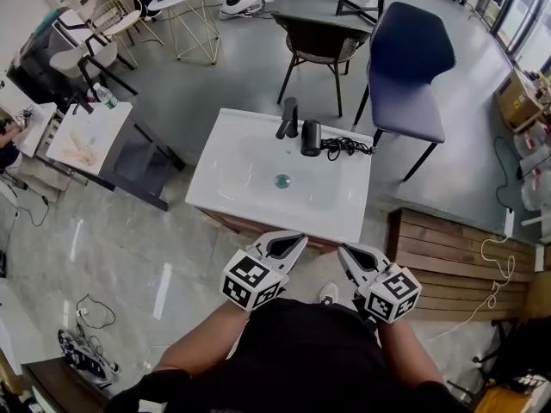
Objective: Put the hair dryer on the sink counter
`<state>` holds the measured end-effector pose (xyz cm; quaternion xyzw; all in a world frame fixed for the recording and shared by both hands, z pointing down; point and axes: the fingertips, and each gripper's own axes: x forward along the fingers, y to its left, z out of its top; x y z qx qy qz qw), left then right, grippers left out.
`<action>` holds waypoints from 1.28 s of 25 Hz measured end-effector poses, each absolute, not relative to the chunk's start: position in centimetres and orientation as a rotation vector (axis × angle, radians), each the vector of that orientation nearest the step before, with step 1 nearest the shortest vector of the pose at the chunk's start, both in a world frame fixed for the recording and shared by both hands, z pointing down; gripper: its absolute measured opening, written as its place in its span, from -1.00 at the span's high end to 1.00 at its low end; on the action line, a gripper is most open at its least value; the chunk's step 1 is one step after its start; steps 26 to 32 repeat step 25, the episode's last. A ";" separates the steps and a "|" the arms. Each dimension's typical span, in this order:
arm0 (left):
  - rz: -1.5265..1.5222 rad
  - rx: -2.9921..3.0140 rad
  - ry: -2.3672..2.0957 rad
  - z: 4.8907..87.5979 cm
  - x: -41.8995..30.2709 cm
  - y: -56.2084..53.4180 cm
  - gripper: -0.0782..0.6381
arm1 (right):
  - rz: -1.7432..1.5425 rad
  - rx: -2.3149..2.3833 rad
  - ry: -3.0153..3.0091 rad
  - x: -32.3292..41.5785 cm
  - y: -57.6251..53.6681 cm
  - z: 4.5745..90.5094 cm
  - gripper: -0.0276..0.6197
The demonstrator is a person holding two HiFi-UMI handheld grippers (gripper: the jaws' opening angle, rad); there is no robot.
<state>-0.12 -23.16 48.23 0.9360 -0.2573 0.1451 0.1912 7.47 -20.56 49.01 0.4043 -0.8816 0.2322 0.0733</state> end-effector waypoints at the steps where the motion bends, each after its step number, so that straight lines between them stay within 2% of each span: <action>1: 0.414 2.629 -0.722 48.2 -0.2 -23.1 0.78 | 0.697 1.214 -2.649 7.4 -20.5 49.0 0.91; 32: 0.475 2.666 -0.670 47.9 0.1 -23.2 0.78 | 0.706 1.256 -2.658 7.3 -20.5 48.7 0.91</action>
